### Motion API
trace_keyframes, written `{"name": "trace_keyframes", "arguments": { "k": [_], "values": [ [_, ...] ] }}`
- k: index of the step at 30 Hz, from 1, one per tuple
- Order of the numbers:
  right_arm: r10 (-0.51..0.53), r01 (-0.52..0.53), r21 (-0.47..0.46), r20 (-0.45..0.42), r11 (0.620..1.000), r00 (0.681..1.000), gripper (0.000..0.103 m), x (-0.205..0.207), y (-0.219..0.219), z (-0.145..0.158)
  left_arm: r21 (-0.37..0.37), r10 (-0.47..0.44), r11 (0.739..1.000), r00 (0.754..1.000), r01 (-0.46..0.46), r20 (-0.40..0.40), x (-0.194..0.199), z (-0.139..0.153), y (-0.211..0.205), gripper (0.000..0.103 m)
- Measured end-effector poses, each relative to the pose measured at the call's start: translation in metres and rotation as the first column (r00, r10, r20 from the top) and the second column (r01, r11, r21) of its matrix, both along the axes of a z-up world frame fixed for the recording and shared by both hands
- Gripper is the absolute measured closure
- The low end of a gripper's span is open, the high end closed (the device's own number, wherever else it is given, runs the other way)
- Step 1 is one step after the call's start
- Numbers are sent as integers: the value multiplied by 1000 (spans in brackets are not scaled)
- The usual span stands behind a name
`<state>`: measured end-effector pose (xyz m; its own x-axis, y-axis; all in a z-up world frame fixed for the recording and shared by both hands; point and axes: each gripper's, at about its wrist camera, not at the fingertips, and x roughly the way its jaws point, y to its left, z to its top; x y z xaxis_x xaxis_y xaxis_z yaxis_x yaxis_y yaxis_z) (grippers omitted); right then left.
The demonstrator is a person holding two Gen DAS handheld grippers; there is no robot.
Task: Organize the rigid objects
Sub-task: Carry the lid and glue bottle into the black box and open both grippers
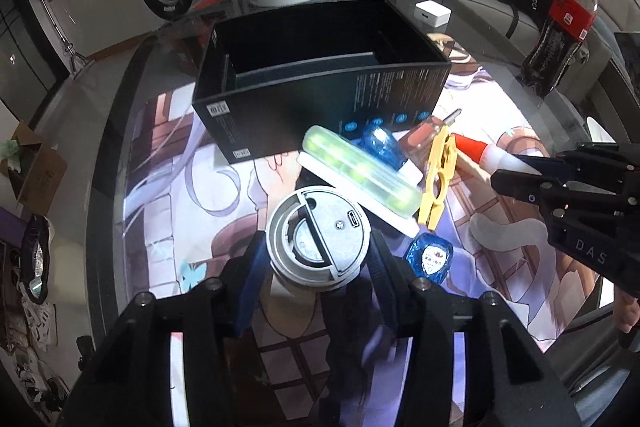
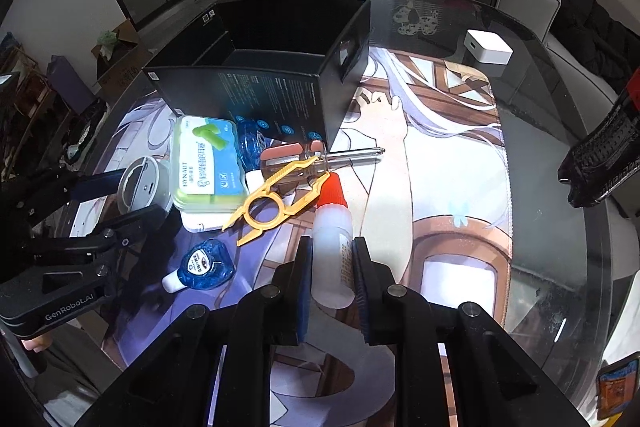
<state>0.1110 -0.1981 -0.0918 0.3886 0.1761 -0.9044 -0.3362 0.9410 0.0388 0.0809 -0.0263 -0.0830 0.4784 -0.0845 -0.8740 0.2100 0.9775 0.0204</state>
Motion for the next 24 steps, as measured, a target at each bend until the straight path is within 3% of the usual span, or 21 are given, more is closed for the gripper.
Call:
{"name": "trace_keyframes", "arguments": {
  "k": [8,15,19,24],
  "values": [
    [-31,26,34,137,999,990,85,-12,-3,33,-53,18,999,988,-10,155,-9,37,9,55],
    [-41,4,100,373,995,927,85,-24,4,79,-111,60,994,932,-21,356,-12,78,16,55],
    [-51,-9,132,442,991,896,85,-11,18,96,-139,97,989,920,-47,379,8,84,19,55],
    [-82,4,165,470,986,879,85,22,35,103,-169,154,981,911,-95,383,52,79,23,55]
  ]
}}
